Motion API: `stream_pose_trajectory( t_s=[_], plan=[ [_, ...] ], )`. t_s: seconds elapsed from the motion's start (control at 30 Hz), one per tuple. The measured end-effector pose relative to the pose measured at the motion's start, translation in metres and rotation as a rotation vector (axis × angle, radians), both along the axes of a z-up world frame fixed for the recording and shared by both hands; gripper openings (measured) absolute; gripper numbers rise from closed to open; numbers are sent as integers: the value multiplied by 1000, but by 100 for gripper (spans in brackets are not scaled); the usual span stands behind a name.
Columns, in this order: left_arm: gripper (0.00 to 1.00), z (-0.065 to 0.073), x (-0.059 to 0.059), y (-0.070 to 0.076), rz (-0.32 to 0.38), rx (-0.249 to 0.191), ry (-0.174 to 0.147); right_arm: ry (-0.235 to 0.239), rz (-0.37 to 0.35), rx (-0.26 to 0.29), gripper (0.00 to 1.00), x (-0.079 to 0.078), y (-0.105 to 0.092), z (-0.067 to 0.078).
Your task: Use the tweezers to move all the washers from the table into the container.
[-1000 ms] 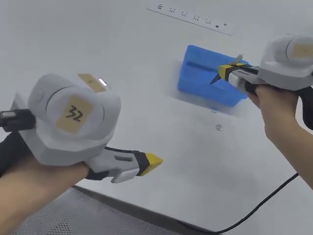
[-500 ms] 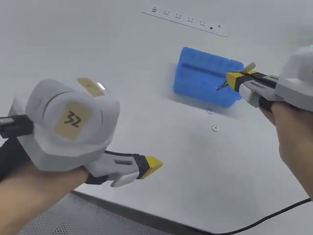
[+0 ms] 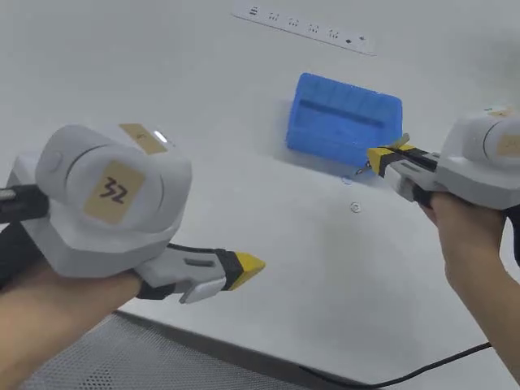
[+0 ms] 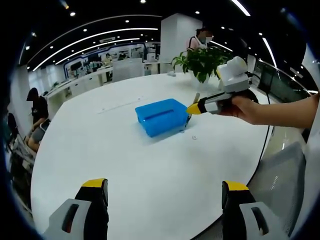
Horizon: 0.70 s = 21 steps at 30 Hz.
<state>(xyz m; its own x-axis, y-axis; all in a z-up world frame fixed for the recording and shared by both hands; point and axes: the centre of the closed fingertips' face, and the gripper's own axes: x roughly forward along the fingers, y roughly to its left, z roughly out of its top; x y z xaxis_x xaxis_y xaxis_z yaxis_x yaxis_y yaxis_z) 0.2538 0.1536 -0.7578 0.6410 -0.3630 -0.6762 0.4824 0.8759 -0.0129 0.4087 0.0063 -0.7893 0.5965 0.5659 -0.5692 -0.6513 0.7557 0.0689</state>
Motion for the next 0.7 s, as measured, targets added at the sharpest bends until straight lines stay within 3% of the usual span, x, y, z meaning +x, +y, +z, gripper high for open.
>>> stream_pose_trajectory(
  t_s=[0.27,0.43,0.7],
  plan=[
    [96,-1,-2,-1,-1,1,6,42,-58,29,3,5,-5,-11],
    [96,-2,-2,-2,-3,0,8,66,-97,76,3,10,-8,-15],
    [96,-2,-1,-2,-5,-1,8,64,-135,87,3,12,-9,-17]
  ],
)
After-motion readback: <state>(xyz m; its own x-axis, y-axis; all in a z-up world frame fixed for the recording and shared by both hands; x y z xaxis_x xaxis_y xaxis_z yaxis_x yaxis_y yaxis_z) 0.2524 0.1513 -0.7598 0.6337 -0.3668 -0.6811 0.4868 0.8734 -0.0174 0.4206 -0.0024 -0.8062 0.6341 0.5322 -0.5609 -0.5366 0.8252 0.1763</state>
